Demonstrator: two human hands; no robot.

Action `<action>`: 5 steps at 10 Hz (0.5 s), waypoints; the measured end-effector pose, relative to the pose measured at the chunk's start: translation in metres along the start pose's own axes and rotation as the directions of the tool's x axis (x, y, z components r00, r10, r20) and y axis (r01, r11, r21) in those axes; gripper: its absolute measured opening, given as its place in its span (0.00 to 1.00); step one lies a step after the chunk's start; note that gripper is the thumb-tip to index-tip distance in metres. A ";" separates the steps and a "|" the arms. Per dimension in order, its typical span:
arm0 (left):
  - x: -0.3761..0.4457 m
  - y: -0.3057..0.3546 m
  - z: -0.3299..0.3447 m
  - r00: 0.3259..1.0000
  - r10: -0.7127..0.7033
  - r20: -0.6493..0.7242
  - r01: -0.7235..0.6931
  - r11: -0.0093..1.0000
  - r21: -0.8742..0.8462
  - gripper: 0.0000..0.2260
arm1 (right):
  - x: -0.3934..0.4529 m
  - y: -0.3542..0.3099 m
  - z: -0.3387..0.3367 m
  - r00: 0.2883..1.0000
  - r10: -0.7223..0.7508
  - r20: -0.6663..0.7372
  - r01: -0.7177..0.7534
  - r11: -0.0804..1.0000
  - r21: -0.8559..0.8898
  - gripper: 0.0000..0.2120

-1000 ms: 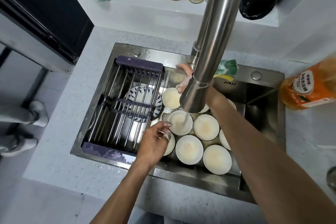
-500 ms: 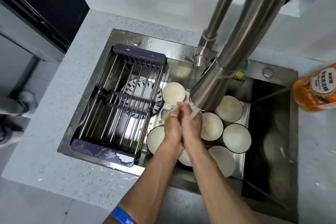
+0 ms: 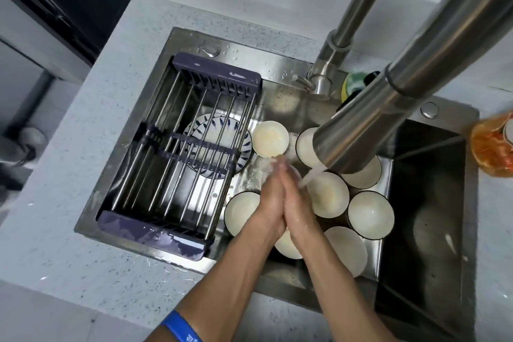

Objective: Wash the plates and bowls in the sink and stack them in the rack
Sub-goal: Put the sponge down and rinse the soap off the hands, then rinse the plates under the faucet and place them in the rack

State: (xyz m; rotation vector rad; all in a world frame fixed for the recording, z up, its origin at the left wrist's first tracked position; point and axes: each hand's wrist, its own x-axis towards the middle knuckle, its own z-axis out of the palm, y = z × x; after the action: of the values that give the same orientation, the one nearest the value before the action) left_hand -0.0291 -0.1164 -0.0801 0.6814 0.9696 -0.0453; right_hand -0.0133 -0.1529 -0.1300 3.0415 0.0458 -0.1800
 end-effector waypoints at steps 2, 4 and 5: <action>0.001 0.028 -0.032 0.957 0.198 -0.210 -0.192 0.980 0.047 0.11 | -0.003 -0.020 0.028 0.760 -0.233 0.607 -0.559 0.243 0.793 0.10; -0.009 0.066 -0.074 0.915 0.294 -0.278 -0.302 0.953 0.012 0.09 | 0.010 -0.079 0.059 0.723 -0.257 0.641 -0.538 0.373 0.756 0.11; -0.015 0.074 -0.087 0.907 0.307 -0.287 -0.310 0.950 0.036 0.10 | 0.015 -0.101 0.075 0.701 -0.277 0.657 -0.525 0.423 0.739 0.10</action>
State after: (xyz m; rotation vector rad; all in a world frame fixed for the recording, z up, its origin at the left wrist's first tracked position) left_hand -0.0787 -0.0134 -0.0634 0.8406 1.1296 0.3489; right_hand -0.0107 -0.0595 -0.2148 3.5833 -0.5675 -2.0161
